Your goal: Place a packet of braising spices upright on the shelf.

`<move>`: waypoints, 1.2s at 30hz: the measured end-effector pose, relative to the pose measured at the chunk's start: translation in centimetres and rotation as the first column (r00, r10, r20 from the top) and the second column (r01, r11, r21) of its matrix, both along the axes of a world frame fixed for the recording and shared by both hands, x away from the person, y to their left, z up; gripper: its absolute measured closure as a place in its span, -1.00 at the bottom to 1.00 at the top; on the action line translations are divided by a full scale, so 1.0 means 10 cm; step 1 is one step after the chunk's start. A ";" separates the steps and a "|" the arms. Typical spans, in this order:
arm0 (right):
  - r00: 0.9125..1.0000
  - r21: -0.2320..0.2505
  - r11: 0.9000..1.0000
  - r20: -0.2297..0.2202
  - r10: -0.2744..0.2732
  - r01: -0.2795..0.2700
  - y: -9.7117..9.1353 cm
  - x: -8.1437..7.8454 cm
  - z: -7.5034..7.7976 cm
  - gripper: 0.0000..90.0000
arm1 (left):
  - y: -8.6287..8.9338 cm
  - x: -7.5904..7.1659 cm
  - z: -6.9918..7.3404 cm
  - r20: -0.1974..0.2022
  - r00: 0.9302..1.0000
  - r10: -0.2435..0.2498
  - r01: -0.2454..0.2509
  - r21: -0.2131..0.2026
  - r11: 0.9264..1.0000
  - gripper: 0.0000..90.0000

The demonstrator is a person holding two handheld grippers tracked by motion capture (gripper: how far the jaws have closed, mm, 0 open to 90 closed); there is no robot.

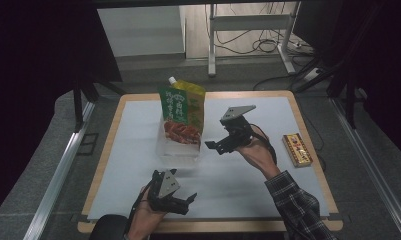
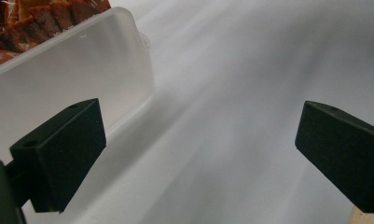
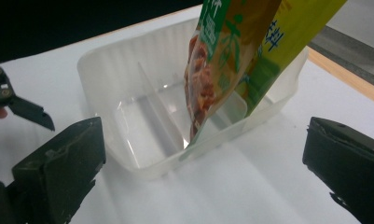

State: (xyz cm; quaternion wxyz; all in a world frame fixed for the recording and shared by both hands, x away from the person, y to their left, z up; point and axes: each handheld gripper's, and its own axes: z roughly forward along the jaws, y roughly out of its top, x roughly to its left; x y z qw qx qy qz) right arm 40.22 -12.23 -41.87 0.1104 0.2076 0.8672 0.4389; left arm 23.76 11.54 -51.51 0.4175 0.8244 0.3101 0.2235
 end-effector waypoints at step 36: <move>0.986 -0.029 0.986 -0.016 -0.164 0.163 -0.77 -0.06 -0.32 -0.99 | 0.00 0.00 -0.03 0.014 1.000 -0.017 0.017 0.029 0.999 -0.98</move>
